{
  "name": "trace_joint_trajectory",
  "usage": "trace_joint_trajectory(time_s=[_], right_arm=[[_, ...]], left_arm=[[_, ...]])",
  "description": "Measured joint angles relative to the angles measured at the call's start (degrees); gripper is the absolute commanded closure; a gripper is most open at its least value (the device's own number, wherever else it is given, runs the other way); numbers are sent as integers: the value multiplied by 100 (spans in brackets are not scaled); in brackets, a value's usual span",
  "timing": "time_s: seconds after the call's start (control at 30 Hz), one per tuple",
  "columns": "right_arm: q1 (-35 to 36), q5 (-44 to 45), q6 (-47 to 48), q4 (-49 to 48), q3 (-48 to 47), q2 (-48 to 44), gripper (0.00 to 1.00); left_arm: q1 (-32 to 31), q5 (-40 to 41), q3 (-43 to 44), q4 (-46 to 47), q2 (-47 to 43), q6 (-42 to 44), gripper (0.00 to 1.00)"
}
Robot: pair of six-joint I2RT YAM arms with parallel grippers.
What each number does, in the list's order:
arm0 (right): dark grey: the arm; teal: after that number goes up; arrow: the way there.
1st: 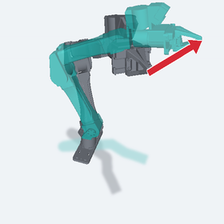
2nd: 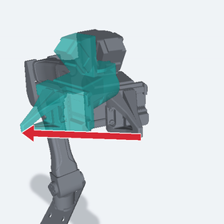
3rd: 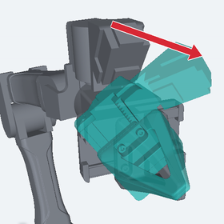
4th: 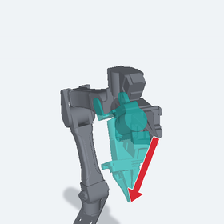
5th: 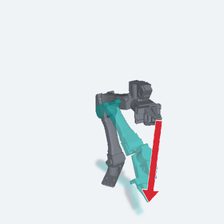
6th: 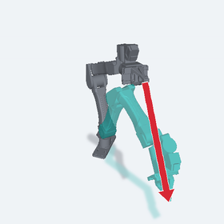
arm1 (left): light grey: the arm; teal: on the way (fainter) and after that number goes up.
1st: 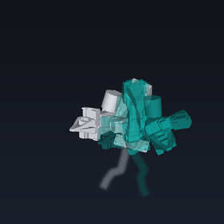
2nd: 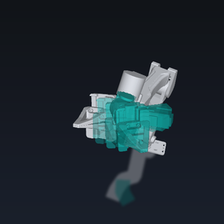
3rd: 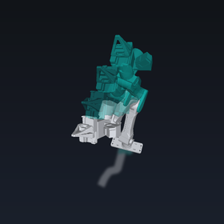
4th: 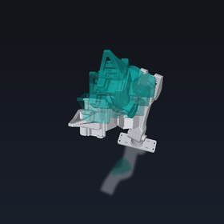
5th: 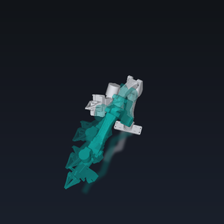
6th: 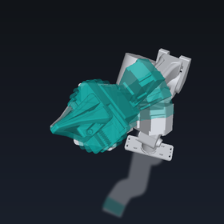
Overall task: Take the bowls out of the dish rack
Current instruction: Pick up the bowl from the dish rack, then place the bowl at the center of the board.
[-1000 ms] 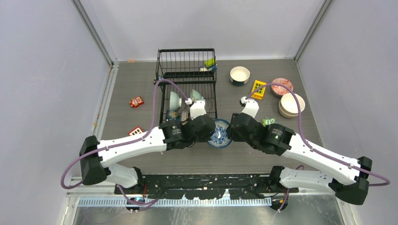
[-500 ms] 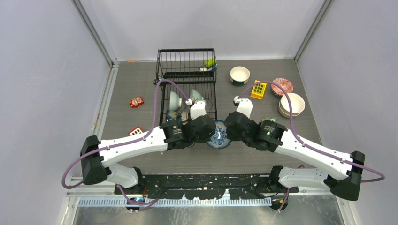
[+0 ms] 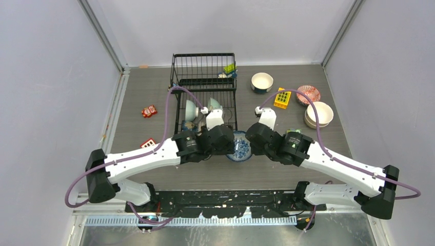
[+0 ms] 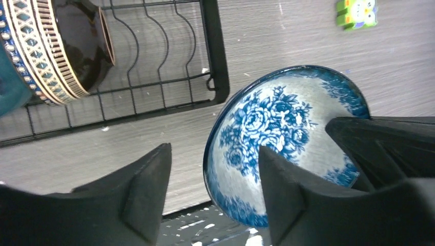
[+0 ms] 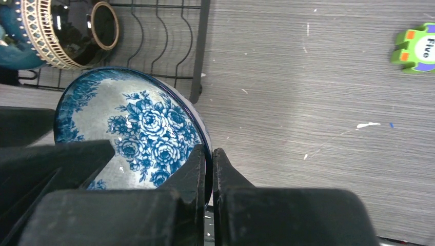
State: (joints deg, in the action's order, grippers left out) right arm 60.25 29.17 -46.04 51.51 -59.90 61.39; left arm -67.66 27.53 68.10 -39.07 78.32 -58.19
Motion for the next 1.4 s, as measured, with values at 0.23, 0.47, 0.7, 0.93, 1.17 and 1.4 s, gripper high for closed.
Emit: trace_joint_trajectory(time_s=[0.23,0.47,0.7,0.93,1.17,1.4], right_arm=[[-127,310,122,411,-260,-4,99],[-1606,372,557,533,-448,-398,99],[-3593,-175,693,-195,-42,-195,99],[-4710,-879,247,-1423,358,1303,99],[-4769,-1154,-133,-2192,251,2339,99],[-4787,-1196,-203,-2540,116,2951,99]], left_arm=[[-11,144,0,-7,-522,68,0],[-9,734,-319,-341,-1683,409,0],[-9,1292,-1311,-758,-3060,616,0],[-9,1436,-1532,-988,-3571,610,1],[-9,1414,-1784,-1012,-3858,481,2],[-9,1246,-2221,-1069,-4120,96,4]])
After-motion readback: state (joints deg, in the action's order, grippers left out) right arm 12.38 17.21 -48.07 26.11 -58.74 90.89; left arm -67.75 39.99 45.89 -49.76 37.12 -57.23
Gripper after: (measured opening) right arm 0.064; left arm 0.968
